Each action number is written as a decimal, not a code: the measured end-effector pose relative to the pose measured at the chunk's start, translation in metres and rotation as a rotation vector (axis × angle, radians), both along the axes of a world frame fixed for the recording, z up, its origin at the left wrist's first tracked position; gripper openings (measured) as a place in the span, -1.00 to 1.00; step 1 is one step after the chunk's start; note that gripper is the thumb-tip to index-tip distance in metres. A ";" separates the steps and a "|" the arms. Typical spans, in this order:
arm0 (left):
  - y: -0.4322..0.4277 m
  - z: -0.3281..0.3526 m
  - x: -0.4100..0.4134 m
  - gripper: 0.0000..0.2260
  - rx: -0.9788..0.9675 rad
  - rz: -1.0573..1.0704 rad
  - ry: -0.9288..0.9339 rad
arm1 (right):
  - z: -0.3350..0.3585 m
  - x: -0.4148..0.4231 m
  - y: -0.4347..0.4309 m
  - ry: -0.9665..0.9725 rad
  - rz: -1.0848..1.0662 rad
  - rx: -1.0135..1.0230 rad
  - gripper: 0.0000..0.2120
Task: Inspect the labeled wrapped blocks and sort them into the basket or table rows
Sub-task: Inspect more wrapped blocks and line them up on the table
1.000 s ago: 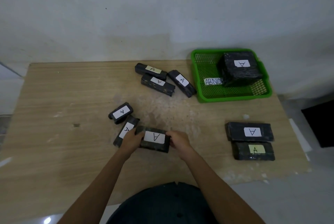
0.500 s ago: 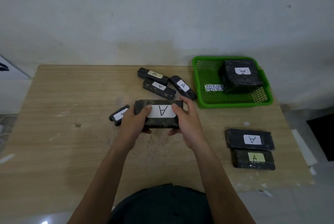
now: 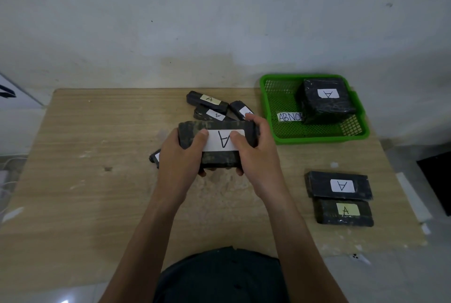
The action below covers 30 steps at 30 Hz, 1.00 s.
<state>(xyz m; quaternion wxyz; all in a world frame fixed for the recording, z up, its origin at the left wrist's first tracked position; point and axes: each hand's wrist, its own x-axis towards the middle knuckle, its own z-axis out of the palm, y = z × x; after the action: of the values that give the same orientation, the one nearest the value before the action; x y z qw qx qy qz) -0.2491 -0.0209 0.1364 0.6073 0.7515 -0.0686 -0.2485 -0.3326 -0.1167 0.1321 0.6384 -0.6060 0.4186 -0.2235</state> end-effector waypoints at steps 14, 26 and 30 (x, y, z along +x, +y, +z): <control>0.004 0.011 -0.005 -0.72 0.088 -0.161 -0.144 | 0.018 -0.020 -0.014 0.124 0.206 0.054 -0.52; 0.007 0.012 0.003 -0.61 0.311 -0.234 -0.391 | 0.021 -0.022 -0.014 0.182 0.231 -0.182 -0.62; 0.005 0.012 0.002 -0.69 0.276 -0.221 -0.355 | 0.026 -0.024 -0.017 0.133 0.225 -0.118 -0.77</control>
<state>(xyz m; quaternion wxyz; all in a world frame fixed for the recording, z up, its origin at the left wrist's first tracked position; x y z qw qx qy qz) -0.2469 -0.0158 0.1479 0.4464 0.8472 -0.2212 -0.1846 -0.3561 -0.1341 0.1577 0.5936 -0.6991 0.3754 -0.1341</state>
